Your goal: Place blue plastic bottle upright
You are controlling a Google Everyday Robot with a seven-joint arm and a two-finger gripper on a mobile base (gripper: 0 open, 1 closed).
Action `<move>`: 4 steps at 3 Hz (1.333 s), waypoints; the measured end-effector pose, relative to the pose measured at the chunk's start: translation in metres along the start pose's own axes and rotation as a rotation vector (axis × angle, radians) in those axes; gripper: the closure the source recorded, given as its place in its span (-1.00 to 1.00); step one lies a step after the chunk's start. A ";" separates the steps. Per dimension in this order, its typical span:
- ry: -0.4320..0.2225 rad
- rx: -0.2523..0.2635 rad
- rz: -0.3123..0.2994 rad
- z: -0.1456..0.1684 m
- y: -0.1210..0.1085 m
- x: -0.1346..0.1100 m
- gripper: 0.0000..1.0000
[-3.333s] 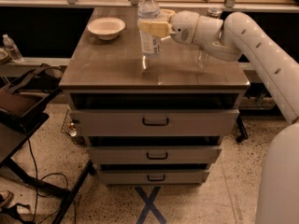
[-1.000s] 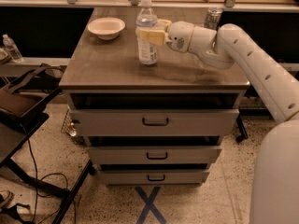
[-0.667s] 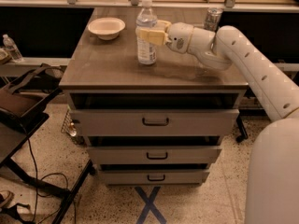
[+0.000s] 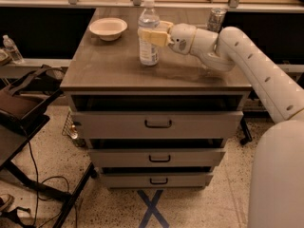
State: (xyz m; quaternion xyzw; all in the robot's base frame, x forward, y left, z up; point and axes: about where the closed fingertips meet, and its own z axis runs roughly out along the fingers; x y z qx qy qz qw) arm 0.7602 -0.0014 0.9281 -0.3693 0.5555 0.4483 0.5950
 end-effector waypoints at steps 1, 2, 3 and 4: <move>0.000 0.000 0.000 0.000 0.000 -0.001 0.20; 0.000 0.000 0.000 0.000 0.000 -0.001 -0.26; 0.000 -0.001 0.000 0.000 0.000 -0.001 -0.73; -0.001 -0.005 0.001 0.003 0.002 -0.001 -1.00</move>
Offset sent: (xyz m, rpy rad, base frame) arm 0.0000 0.0001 0.0010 0.0000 0.0000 0.0002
